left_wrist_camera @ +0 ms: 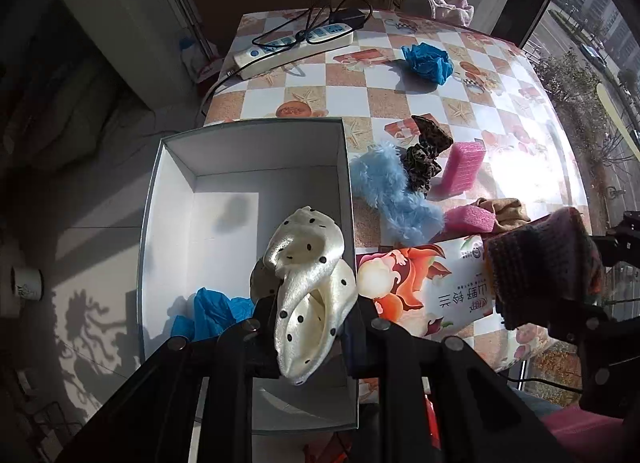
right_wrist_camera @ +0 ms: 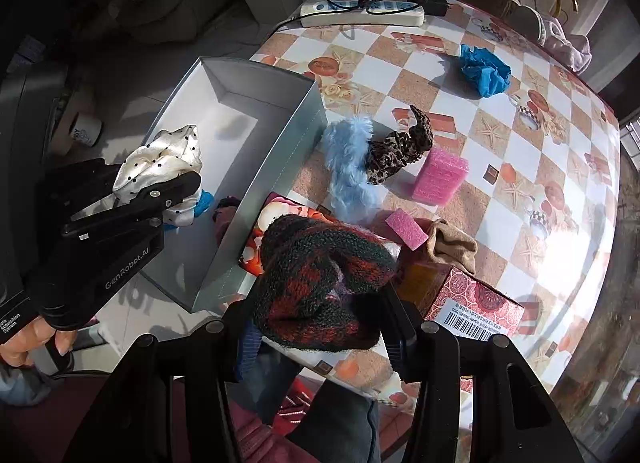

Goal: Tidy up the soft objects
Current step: 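Carry the polka-dot scrunchie and striped knit sock over the white box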

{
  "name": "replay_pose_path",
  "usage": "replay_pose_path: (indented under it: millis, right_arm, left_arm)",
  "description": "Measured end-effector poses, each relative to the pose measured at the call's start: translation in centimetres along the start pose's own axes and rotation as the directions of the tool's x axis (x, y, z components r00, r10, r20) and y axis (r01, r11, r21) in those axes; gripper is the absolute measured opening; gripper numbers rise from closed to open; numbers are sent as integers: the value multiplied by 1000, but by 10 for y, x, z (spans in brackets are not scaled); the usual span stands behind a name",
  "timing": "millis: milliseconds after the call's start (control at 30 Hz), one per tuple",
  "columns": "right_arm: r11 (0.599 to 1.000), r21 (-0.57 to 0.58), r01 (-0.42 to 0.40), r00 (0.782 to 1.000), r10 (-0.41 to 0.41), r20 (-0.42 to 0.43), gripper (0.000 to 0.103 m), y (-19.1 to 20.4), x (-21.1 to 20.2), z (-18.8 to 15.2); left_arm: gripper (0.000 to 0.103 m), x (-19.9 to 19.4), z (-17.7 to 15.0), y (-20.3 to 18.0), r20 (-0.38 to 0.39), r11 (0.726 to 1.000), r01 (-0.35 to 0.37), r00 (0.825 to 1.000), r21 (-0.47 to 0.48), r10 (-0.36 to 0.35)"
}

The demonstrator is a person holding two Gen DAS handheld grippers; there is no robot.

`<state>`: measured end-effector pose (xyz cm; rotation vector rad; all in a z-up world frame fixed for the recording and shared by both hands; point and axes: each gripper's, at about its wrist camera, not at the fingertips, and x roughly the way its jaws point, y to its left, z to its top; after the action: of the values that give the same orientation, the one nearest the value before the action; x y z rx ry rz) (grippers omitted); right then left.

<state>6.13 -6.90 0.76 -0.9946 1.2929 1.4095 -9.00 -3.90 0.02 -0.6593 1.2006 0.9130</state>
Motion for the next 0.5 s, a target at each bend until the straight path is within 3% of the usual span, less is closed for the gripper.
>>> replay_pose_path:
  millis: [500]
  right_arm:
    - [990, -140, -7, 1000, 3, -26, 53, 49, 12, 18]
  left_arm:
    - [22, -1, -29, 44, -17, 991, -25, 1000, -135, 23]
